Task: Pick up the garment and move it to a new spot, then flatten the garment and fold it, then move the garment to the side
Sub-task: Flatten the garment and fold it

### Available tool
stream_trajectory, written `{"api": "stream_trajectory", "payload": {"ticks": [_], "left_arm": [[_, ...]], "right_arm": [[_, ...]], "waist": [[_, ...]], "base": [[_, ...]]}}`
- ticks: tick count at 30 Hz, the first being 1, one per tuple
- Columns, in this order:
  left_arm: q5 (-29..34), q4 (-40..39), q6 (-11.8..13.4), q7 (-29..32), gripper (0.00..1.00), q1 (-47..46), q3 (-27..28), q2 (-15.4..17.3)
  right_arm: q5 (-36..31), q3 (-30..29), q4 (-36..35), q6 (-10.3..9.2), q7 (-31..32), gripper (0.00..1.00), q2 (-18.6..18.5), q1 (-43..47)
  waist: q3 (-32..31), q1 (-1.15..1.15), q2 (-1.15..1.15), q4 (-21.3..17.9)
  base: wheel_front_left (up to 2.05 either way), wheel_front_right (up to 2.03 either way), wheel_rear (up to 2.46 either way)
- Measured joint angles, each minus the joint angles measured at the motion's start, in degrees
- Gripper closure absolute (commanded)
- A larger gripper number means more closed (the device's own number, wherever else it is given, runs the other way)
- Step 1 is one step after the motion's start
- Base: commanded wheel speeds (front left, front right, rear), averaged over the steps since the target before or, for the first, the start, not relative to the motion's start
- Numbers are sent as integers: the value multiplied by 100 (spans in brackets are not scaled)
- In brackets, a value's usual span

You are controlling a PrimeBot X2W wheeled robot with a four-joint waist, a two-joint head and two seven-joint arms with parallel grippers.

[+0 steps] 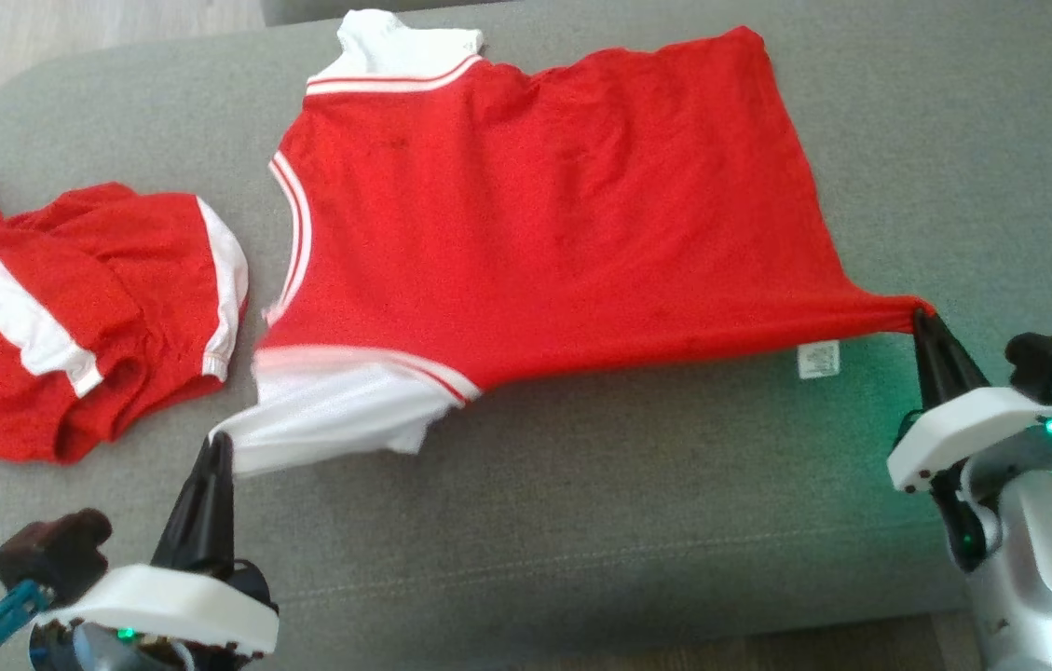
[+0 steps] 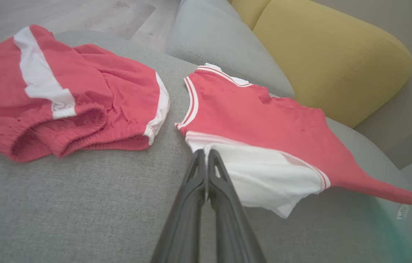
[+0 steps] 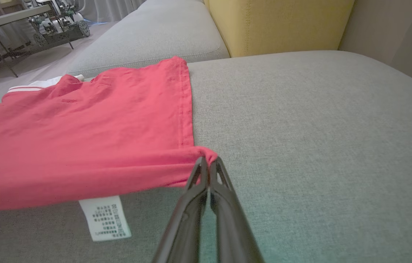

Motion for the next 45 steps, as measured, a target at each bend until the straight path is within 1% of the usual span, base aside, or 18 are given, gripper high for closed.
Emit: {"api": "stream_trajectory", "payload": {"ticks": [2,5,7,10,11,12,16,22,26,28,29,30,31,32,35,39,42,45], "left_arm": [[-56,-347,182,115,100,180,22,16],[-101,-625,300,359,100,138,15,51],[-81,-610,332,558,100,-46,-22,98],[-80,-364,315,750,100,-635,-107,82],[-80,-246,264,780,100,-882,-142,57],[-51,-18,129,773,100,-1362,-207,14],[26,525,-197,654,100,-2218,-226,-92],[230,1391,-452,411,100,-3308,-270,-172],[323,1882,-593,215,100,-3744,-355,-276],[324,2128,-610,154,100,-3893,-368,-330],[324,2231,-648,109,64,-3940,-367,-344],[324,2346,-680,67,18,-3981,-367,-364],[323,2442,-697,31,0,-4002,-366,-388],[323,2530,-740,-24,0,-4009,-363,-426],[325,2679,-788,-154,0,-3997,-366,-492],[448,2505,-755,-294,0,-3806,-305,-497],[599,2230,-617,-336,0,-3291,-302,-495],[683,2170,-524,-331,0,-2702,-426,-493]], "right_arm": [[62,-56,-392,0,203,100,1,197],[59,-144,-913,0,526,100,12,265],[29,-222,-1129,0,731,100,51,217],[-175,-287,-1188,0,1042,100,148,26],[-201,-291,-1183,0,1120,100,172,-66],[-208,-325,-1121,0,1211,100,218,-318],[-565,-493,-878,0,1193,100,227,-912],[-945,-608,-405,0,891,100,233,-1682],[-1090,-619,-85,0,699,100,240,-2100],[-1168,-623,87,0,605,100,249,-2236],[-1189,-626,171,0,552,82,258,-2288],[-1192,-620,259,0,481,52,267,-2336],[-1193,-620,323,0,405,7,283,-2367],[-1192,-622,396,0,328,0,293,-2396],[-1112,-634,467,0,96,0,300,-2432],[-875,-621,354,0,-59,0,301,-2327],[-595,-568,109,0,-113,0,303,-1956],[-253,-370,2,0,-93,0,308,-1468]], "waist": [[31,0,0,-6],[122,0,0,-14],[206,0,0,-11],[345,0,0,19],[395,0,0,34],[511,0,0,70],[799,0,0,132],[1302,0,0,184],[1608,0,0,199],[1728,0,0,205],[1777,0,-1,207],[1812,0,-1,207],[1833,0,-1,205],[1834,1,-1,199],[1763,0,-1,190],[1598,0,0,175],[1488,0,0,161],[1420,0,0,146]], "base": [[0,0,0],[0,0,0],[0,0,0],[0,0,0],[0,0,0],[0,0,0],[0,0,0],[0,0,0],[0,0,0],[0,0,0],[0,0,0],[0,0,0],[0,0,0],[0,0,0],[0,0,0],[0,0,0],[0,0,0],[0,0,0]]}}
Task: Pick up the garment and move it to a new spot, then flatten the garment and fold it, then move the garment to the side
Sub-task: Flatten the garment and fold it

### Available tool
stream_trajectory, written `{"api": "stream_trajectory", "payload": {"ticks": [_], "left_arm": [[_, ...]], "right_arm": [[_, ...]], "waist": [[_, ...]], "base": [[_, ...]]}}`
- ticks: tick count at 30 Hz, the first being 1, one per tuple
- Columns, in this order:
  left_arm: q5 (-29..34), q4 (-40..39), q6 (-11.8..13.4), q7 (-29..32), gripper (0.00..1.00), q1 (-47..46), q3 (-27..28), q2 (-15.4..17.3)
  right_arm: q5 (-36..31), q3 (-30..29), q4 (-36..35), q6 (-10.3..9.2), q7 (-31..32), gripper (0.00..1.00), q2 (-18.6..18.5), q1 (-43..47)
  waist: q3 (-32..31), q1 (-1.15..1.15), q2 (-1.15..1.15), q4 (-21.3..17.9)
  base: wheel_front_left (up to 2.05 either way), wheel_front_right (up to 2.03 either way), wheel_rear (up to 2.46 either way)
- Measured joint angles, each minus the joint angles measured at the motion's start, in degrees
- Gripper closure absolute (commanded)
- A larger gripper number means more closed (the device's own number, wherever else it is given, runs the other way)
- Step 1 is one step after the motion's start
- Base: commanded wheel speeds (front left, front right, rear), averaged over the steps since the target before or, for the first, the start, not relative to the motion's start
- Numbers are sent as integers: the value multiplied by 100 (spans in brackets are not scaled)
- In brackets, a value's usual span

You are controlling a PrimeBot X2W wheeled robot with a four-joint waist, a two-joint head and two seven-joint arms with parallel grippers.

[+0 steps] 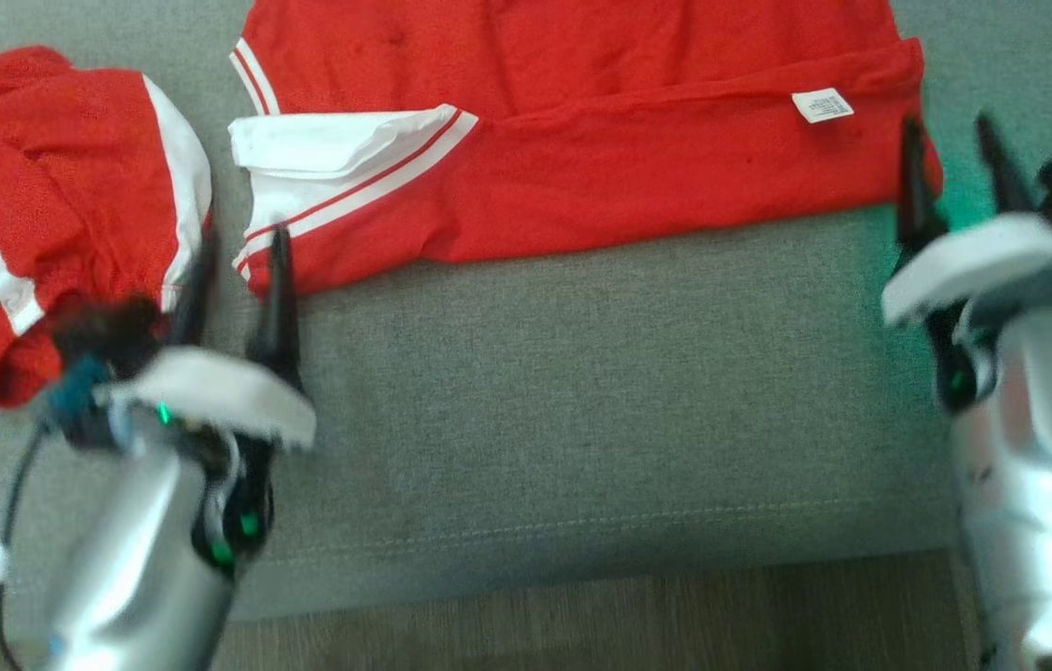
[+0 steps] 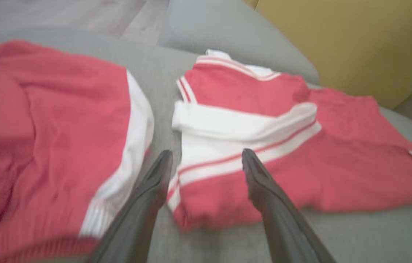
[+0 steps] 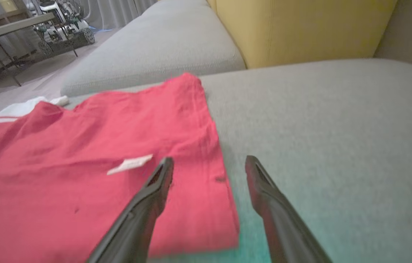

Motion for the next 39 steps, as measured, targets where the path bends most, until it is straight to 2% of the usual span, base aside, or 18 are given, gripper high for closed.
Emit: {"api": "stream_trajectory", "payload": {"ticks": [5,13,14,15,16,17,29,30,31,33,34,35,39], "left_arm": [[1,43,99,210,0,270,-140,11],[116,168,93,402,0,-177,-315,-18],[120,179,93,402,18,-235,-318,-24],[124,179,92,402,49,-277,-318,-24],[138,185,92,402,67,-307,-323,-23],[138,201,90,409,99,-328,-330,-22],[105,132,34,449,100,-181,-363,47],[75,127,34,449,100,-147,-359,51],[68,121,34,445,100,-116,-359,53],[51,108,34,430,100,-70,-358,58],[26,96,34,417,100,-65,-356,63],[27,69,33,415,100,-65,-353,69],[26,-43,-18,354,100,-38,-344,105]], "right_arm": [[326,197,-105,0,200,0,24,302],[258,231,-37,0,627,0,25,193],[218,204,10,0,666,0,23,137],[187,181,64,0,693,0,24,70],[164,162,111,0,700,0,24,11],[115,146,169,0,712,0,24,-50],[-292,-291,653,0,732,0,23,-268],[-292,-279,665,0,732,10,23,-268],[-291,-265,680,0,732,24,22,-265],[-253,-219,683,0,704,65,22,-258],[-250,-203,679,0,680,95,22,-252],[-250,-182,667,0,679,100,24,-246],[-250,-208,516,0,665,100,26,-179]], "waist": [[-45,0,0,-31],[88,0,0,8],[105,0,0,21],[122,0,0,36],[136,0,0,51],[147,0,0,65],[56,0,0,170],[45,0,0,174],[34,0,0,179],[13,0,0,182],[4,0,0,181],[-2,0,0,179],[-39,0,0,166]], "base": [[0,0,0],[0,0,0],[0,0,0],[0,0,0],[0,0,0],[0,0,0],[0,0,0],[0,0,0],[0,0,0],[0,0,0],[0,0,0],[0,0,0],[0,0,0]]}}
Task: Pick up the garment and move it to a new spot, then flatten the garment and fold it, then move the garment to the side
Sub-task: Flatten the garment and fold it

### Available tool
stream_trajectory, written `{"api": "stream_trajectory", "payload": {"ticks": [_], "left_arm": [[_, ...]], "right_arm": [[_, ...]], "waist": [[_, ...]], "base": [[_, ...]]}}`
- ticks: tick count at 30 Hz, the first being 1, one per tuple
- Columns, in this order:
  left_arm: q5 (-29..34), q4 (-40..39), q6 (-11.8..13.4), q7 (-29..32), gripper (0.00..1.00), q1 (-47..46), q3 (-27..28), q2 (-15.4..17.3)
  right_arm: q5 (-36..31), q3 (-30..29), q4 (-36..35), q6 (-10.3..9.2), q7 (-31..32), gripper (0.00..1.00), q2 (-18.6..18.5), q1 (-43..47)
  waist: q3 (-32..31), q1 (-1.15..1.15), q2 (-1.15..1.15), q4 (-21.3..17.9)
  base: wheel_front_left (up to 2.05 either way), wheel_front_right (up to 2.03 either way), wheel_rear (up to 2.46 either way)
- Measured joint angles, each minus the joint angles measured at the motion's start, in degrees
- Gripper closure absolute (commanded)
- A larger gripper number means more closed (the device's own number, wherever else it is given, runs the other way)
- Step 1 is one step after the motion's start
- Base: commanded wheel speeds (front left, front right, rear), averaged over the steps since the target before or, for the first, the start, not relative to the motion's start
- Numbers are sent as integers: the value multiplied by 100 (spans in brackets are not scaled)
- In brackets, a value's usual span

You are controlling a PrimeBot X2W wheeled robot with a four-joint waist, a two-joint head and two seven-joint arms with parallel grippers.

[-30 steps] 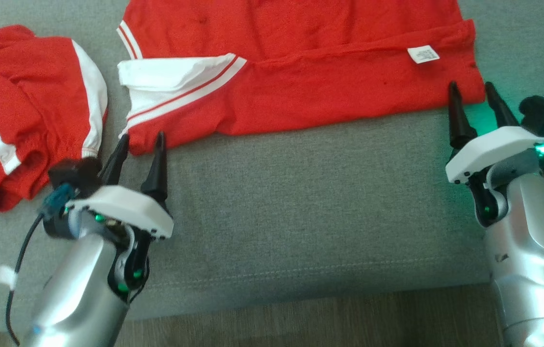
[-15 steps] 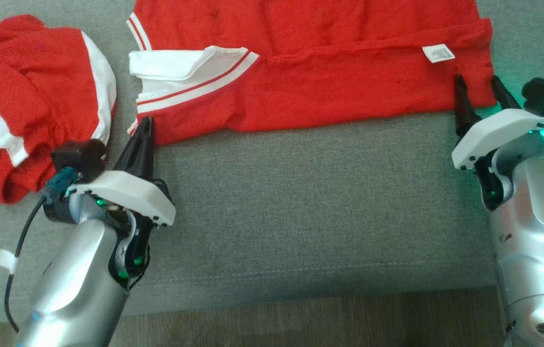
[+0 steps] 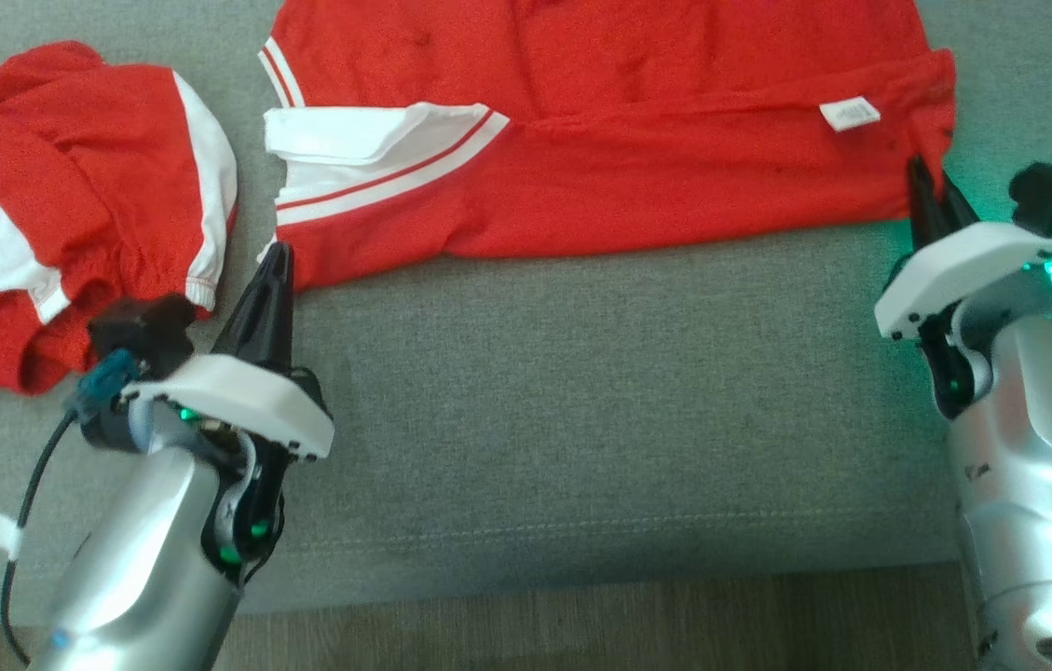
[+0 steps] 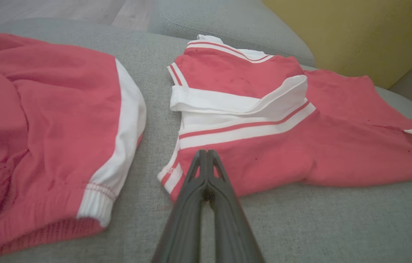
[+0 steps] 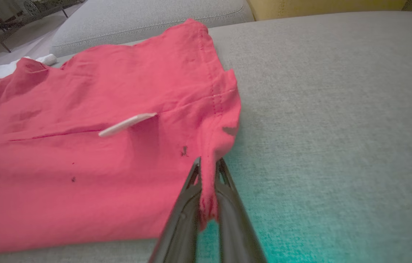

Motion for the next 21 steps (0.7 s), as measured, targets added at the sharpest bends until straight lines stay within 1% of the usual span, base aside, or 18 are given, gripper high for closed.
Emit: {"api": "stream_trajectory", "payload": {"ticks": [5,9,12,15,16,17,18,19,20,21], "left_arm": [[-45,-157,0,-12,100,243,4,125],[-53,-420,9,4,100,450,4,202],[-175,-681,15,57,100,687,8,283],[-177,-755,63,147,100,781,-7,337],[-160,-767,63,180,73,756,-16,336],[-142,-777,62,222,53,710,-55,330],[-79,-772,60,282,38,621,-157,327],[-12,-767,60,346,16,514,-229,304],[176,-693,81,472,2,231,-407,270],[283,-606,120,542,0,80,-490,261]], "right_arm": [[4,-62,-241,0,27,100,0,260],[253,16,-434,0,194,100,-21,443],[509,129,-564,0,335,100,-102,629],[672,151,-706,0,436,100,-256,800],[698,153,-755,0,469,100,-289,829],[715,166,-804,0,508,100,-302,847],[728,174,-849,0,539,100,-305,847],[751,194,-898,0,554,100,-305,845],[758,235,-991,0,592,100,-304,839],[758,269,-1023,0,609,100,-304,837]], "waist": [[-69,0,0,-37],[-169,0,0,-74],[-265,0,0,-108],[-304,0,0,-106],[-296,0,0,-105],[-280,0,0,-103],[-253,0,0,-100],[-222,0,0,-97],[-144,0,0,-93],[-103,0,0,-93]], "base": [[0,0,0],[0,0,0],[0,0,0],[0,0,0],[0,0,0],[0,0,0],[0,0,0],[0,0,0],[0,0,0],[0,0,0]]}}
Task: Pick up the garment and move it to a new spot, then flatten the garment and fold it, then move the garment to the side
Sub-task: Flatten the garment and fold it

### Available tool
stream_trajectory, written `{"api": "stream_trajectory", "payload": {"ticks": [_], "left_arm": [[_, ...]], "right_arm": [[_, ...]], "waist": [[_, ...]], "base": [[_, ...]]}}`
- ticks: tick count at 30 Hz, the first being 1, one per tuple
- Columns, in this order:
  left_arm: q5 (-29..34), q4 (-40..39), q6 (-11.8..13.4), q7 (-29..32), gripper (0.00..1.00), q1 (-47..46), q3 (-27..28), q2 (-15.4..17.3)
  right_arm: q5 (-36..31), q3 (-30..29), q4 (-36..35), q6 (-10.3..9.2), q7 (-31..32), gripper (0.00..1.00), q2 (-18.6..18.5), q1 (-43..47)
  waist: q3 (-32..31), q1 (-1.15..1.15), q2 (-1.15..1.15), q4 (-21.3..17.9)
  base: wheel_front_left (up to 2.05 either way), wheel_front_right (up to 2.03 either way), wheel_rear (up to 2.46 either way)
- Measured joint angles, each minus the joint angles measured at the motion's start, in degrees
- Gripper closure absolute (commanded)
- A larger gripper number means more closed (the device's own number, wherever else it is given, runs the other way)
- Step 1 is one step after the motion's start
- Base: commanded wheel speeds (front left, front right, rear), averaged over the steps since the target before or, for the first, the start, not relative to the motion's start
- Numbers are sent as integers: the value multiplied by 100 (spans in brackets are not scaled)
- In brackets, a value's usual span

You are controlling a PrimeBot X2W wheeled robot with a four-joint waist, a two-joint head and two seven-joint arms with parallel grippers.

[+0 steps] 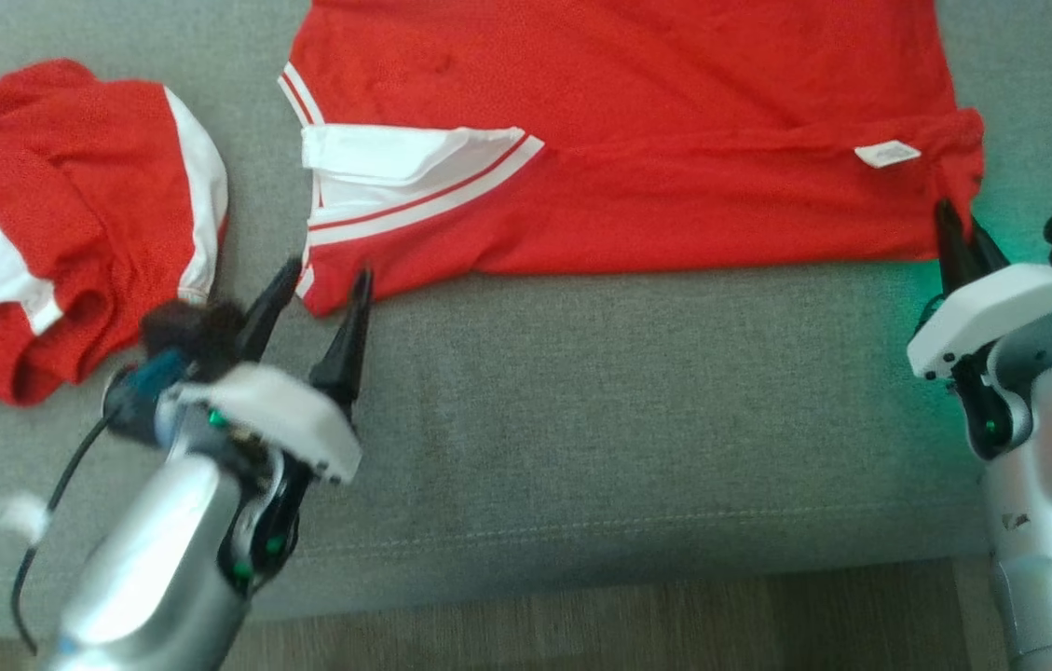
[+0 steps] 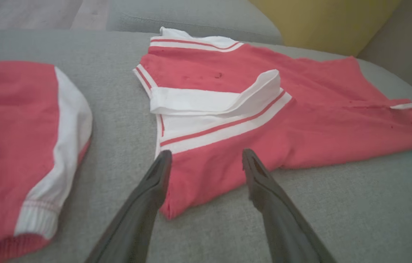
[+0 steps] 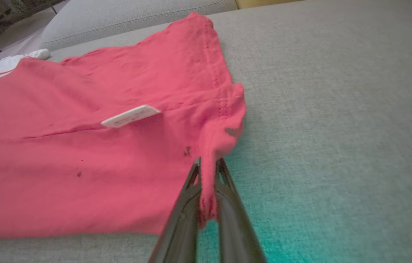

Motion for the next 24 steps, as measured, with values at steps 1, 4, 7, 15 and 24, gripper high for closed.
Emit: {"api": "stream_trajectory", "payload": {"ticks": [1,4,7,15,24], "left_arm": [[0,0,0,0,0,0,0,0],[253,316,158,154,0,-350,-96,-29],[352,583,253,241,6,-528,-103,-37],[192,803,168,464,100,-630,-154,-126],[-141,261,101,437,100,-230,-16,-5]], "right_arm": [[0,0,0,0,0,100,0,0],[0,77,-86,0,55,100,12,-21],[0,91,-144,0,58,100,21,-92],[23,132,-246,0,98,100,-8,-159],[527,313,-310,0,112,100,-146,-81]], "waist": [[0,0,0,0],[132,0,0,-6],[254,0,0,-19],[355,0,0,-6],[135,0,0,41]], "base": [[0,0,0],[0,0,0],[0,0,0],[0,0,0],[0,0,0]]}}
